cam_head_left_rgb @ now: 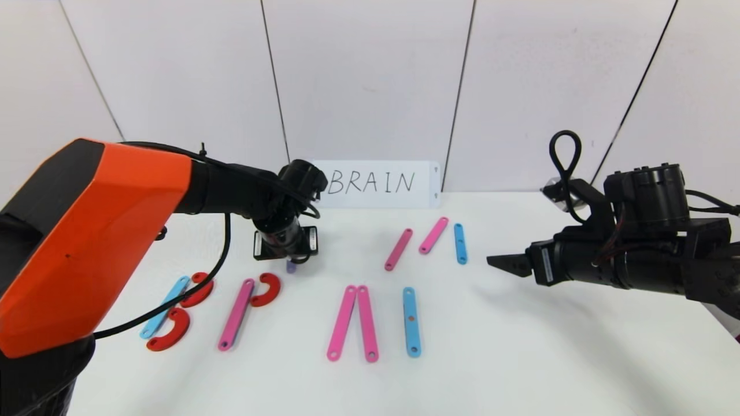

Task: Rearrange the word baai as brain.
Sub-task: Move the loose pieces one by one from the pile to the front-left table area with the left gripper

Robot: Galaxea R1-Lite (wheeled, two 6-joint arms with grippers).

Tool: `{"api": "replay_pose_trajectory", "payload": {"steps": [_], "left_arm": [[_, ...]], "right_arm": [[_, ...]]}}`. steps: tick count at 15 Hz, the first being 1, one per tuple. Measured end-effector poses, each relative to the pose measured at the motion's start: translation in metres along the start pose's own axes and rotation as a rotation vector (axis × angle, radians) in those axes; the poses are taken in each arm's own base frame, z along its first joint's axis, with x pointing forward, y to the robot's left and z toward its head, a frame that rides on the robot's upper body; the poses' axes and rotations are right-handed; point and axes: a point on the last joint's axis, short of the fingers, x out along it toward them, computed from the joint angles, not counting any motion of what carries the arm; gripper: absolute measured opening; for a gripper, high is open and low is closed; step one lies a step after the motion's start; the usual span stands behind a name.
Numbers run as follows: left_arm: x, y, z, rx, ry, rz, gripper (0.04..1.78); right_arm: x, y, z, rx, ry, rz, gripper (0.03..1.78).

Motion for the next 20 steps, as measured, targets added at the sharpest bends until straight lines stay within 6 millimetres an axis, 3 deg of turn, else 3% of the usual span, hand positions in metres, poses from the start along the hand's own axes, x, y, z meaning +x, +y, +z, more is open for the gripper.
{"api": "replay_pose_trajectory", "payload": {"steps": [3,7,12,16,20], "left_arm": [[-0.024,0.006,0.002,-0.038,-0.030,-0.006,0.27],[-0.053,0.025,-0.018,-0.044,-0.018,0.043,0.27],[-0.088,0.034,-0.038,-0.238,-0.019,0.083,0.27],[-0.096,0.038,-0.054,-0.354,0.042,0.119,0.27],[-0.094,0.033,-0.069,-0.363,0.065,0.124,0.27]], "right_arm": [[0.000,0.000,0.000,0.001,0.001,-0.001,1.73],[0.001,0.000,-0.001,0.000,0.004,0.000,1.73],[0.003,0.000,-0.001,0.000,0.010,0.001,1.73],[0.003,0.000,-0.002,0.001,0.012,0.001,1.73],[0.005,0.000,-0.002,0.001,0.016,0.002,1.73]]}}
